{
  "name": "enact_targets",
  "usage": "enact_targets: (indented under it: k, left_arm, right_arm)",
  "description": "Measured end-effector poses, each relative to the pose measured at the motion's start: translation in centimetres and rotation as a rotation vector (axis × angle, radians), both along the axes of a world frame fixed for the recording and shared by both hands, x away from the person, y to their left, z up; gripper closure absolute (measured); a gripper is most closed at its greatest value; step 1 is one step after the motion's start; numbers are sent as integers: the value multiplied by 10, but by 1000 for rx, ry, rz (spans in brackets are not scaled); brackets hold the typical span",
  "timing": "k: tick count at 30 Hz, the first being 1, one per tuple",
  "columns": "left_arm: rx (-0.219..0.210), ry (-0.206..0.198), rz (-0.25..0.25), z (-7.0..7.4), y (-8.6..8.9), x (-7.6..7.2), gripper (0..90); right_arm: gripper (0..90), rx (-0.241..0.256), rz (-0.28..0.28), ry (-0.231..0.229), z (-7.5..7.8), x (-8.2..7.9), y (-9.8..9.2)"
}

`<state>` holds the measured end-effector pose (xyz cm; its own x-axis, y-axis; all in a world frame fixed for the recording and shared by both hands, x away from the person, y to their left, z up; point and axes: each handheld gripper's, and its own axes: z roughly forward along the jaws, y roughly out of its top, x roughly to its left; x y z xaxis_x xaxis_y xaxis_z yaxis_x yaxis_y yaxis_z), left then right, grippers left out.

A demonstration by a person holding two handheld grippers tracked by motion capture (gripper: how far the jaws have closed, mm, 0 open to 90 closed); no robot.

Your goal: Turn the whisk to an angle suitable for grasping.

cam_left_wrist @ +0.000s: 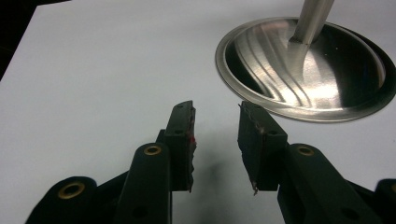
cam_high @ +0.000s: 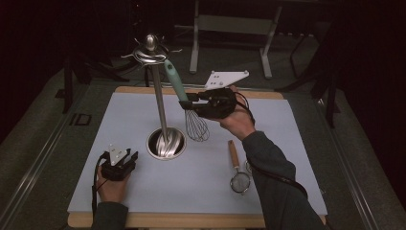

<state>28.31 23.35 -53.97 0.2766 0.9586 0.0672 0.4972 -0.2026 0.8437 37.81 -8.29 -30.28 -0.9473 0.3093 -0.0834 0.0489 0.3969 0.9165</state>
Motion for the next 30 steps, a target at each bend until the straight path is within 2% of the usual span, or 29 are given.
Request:
enact_targets:
  k: [11, 21, 30]
  left_arm:
    - [-5, -3, 2, 0, 0, 0, 663]
    - [-3, -3, 3, 0, 0, 0, 662]
    - [-4, -2, 3, 0, 0, 0, 662]
  right_arm:
    - [679, -2, -23, 4, -3, 0, 11]
    - [655, 7, -19, -4, -1, -2, 6]
    - [653, -22, -37, 3, -6, -2, 1]
